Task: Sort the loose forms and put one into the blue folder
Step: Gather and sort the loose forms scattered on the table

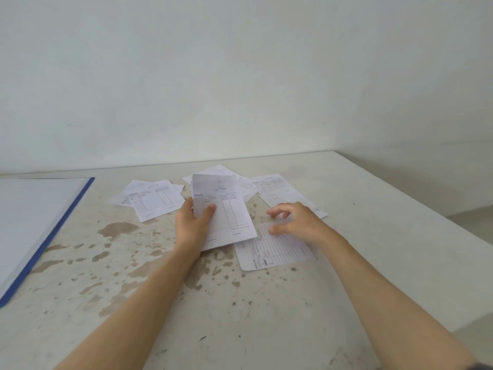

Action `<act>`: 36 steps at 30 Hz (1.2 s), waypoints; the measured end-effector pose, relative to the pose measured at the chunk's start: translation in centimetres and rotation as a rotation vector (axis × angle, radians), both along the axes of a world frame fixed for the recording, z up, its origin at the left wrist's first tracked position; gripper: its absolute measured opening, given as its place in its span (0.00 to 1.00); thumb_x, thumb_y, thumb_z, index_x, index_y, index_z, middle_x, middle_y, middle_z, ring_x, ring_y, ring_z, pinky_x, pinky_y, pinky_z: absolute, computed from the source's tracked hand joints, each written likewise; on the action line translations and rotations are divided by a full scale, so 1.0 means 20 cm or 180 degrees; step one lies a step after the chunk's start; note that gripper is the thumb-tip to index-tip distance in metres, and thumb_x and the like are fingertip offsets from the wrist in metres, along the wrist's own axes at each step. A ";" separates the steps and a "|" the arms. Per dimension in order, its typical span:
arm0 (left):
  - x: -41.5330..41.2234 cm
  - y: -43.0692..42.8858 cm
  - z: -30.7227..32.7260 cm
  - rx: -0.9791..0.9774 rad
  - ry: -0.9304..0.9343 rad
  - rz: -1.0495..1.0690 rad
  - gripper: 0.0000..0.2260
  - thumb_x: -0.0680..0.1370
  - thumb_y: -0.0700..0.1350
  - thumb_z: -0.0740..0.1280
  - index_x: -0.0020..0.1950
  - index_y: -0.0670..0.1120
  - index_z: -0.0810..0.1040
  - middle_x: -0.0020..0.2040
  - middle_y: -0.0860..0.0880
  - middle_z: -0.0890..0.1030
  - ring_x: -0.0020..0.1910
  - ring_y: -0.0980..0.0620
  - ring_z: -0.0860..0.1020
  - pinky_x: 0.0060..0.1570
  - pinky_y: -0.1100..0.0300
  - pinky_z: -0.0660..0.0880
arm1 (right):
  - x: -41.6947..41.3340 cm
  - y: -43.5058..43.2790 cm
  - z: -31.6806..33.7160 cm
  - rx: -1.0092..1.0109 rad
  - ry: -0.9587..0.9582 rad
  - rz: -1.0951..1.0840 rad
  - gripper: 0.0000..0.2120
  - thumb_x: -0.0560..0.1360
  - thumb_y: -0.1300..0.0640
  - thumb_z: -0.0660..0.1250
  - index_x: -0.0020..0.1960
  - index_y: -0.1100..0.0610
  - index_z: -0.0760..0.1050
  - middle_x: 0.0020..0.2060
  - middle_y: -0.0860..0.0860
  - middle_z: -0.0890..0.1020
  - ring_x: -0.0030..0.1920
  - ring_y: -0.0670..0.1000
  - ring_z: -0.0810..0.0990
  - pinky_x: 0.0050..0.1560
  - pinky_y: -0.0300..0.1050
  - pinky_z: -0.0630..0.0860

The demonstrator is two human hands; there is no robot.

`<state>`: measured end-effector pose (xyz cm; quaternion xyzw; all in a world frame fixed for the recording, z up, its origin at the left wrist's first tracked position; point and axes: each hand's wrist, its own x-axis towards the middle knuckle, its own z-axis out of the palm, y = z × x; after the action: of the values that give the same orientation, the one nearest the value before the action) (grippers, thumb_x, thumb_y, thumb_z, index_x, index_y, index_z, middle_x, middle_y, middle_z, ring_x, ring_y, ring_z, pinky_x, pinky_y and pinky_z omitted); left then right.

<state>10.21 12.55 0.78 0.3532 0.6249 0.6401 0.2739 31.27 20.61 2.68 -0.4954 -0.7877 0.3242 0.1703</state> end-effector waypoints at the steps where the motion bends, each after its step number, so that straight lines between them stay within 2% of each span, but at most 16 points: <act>1: 0.00 0.00 0.00 0.0004 -0.0018 -0.0050 0.10 0.76 0.43 0.67 0.57 0.46 0.75 0.50 0.49 0.81 0.46 0.50 0.81 0.46 0.56 0.78 | 0.00 0.00 0.00 0.0046 -0.0173 0.0050 0.23 0.65 0.48 0.76 0.59 0.43 0.77 0.59 0.44 0.77 0.61 0.48 0.72 0.64 0.49 0.67; 3: -0.01 -0.01 -0.01 0.0005 -0.0042 -0.0163 0.08 0.76 0.43 0.68 0.55 0.47 0.76 0.49 0.50 0.82 0.46 0.51 0.81 0.45 0.57 0.79 | -0.01 -0.01 0.01 0.0199 -0.0443 0.0189 0.25 0.64 0.45 0.76 0.60 0.43 0.76 0.60 0.44 0.75 0.63 0.48 0.70 0.68 0.53 0.63; 7: -0.04 -0.03 -0.01 -0.0018 -0.0243 -0.0318 0.11 0.75 0.44 0.69 0.57 0.46 0.77 0.49 0.51 0.83 0.46 0.51 0.83 0.38 0.62 0.79 | -0.02 -0.02 0.03 0.0364 -0.0645 0.0378 0.22 0.66 0.45 0.75 0.58 0.45 0.76 0.50 0.42 0.74 0.56 0.47 0.71 0.65 0.52 0.65; 9: -0.05 -0.04 0.00 -0.0050 -0.0496 -0.0365 0.12 0.75 0.43 0.70 0.58 0.46 0.77 0.51 0.49 0.83 0.47 0.49 0.83 0.41 0.58 0.80 | -0.02 -0.02 0.02 0.0317 -0.0659 0.0428 0.19 0.66 0.45 0.75 0.55 0.45 0.76 0.47 0.42 0.73 0.54 0.47 0.71 0.63 0.51 0.66; 11: -0.08 -0.05 0.01 -0.0074 -0.0693 -0.0355 0.11 0.74 0.43 0.71 0.56 0.46 0.78 0.51 0.48 0.83 0.46 0.48 0.83 0.43 0.55 0.81 | -0.02 -0.01 0.02 0.0295 -0.0651 0.0449 0.17 0.66 0.45 0.75 0.52 0.44 0.76 0.47 0.44 0.73 0.54 0.48 0.71 0.62 0.49 0.66; 14: -0.13 -0.07 0.03 -0.0023 -0.0908 -0.0305 0.09 0.75 0.42 0.70 0.55 0.46 0.78 0.50 0.48 0.83 0.44 0.49 0.83 0.37 0.57 0.81 | -0.03 0.00 0.04 0.0258 -0.0717 0.0498 0.15 0.66 0.46 0.75 0.49 0.45 0.75 0.48 0.45 0.72 0.56 0.48 0.67 0.61 0.47 0.62; 18: -0.18 -0.10 0.03 -0.0026 -0.0972 -0.0255 0.11 0.74 0.42 0.71 0.56 0.46 0.78 0.50 0.47 0.83 0.43 0.48 0.83 0.32 0.57 0.81 | -0.05 -0.01 0.07 0.0071 -0.0940 0.0578 0.15 0.69 0.48 0.74 0.51 0.49 0.73 0.50 0.44 0.69 0.58 0.48 0.66 0.68 0.51 0.58; 22: -0.18 -0.11 0.03 0.0009 -0.0957 -0.0337 0.10 0.75 0.42 0.70 0.55 0.46 0.78 0.48 0.47 0.83 0.41 0.48 0.83 0.28 0.59 0.79 | -0.06 -0.02 0.08 -0.0085 -0.0940 0.0598 0.15 0.69 0.50 0.74 0.50 0.47 0.71 0.46 0.41 0.67 0.54 0.48 0.68 0.62 0.47 0.64; 24: -0.18 -0.11 0.03 0.0016 -0.0949 -0.0356 0.11 0.75 0.41 0.70 0.56 0.45 0.78 0.48 0.47 0.84 0.41 0.49 0.83 0.30 0.59 0.80 | -0.06 -0.01 0.08 -0.0121 -0.0868 0.0585 0.16 0.68 0.50 0.75 0.50 0.46 0.71 0.49 0.45 0.69 0.54 0.49 0.70 0.59 0.45 0.67; 27: -0.18 -0.12 0.03 0.0002 -0.0949 -0.0374 0.12 0.74 0.41 0.71 0.57 0.44 0.78 0.50 0.46 0.84 0.44 0.48 0.84 0.37 0.57 0.82 | -0.07 0.00 0.06 -0.0174 -0.0747 0.0517 0.18 0.66 0.50 0.76 0.50 0.44 0.71 0.53 0.48 0.71 0.55 0.49 0.72 0.62 0.48 0.69; 29: -0.18 -0.12 0.02 0.0007 -0.0907 -0.0386 0.11 0.74 0.41 0.70 0.56 0.45 0.78 0.49 0.47 0.84 0.43 0.48 0.84 0.37 0.57 0.82 | -0.07 0.01 0.06 -0.0228 -0.0654 0.0471 0.19 0.65 0.51 0.77 0.50 0.43 0.72 0.54 0.48 0.73 0.55 0.48 0.72 0.63 0.48 0.70; 31: -0.18 -0.12 0.02 0.0002 -0.0838 -0.0422 0.09 0.75 0.42 0.70 0.55 0.47 0.78 0.49 0.48 0.84 0.43 0.48 0.84 0.37 0.57 0.82 | -0.07 0.01 0.06 -0.0195 -0.0561 0.0438 0.16 0.66 0.52 0.76 0.51 0.46 0.75 0.51 0.47 0.75 0.53 0.46 0.73 0.58 0.44 0.70; 34: -0.17 -0.12 0.01 -0.0044 -0.0770 -0.0502 0.09 0.75 0.42 0.70 0.54 0.47 0.78 0.51 0.46 0.84 0.46 0.46 0.84 0.42 0.53 0.82 | -0.07 0.00 0.07 -0.0114 -0.0167 0.0344 0.05 0.69 0.57 0.74 0.44 0.50 0.80 0.40 0.47 0.79 0.42 0.46 0.76 0.45 0.37 0.70; 36: -0.17 -0.11 0.01 -0.0047 -0.0808 -0.0519 0.09 0.74 0.42 0.71 0.55 0.46 0.78 0.52 0.46 0.84 0.47 0.45 0.84 0.45 0.50 0.81 | -0.07 0.00 0.09 -0.0054 0.0071 0.0243 0.03 0.71 0.59 0.73 0.41 0.53 0.81 0.37 0.46 0.81 0.39 0.44 0.77 0.40 0.34 0.70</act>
<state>6.80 10.36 1.05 0.3171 0.5591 0.6506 0.4043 29.81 20.52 4.46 -0.4628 -0.8013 0.3427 0.1623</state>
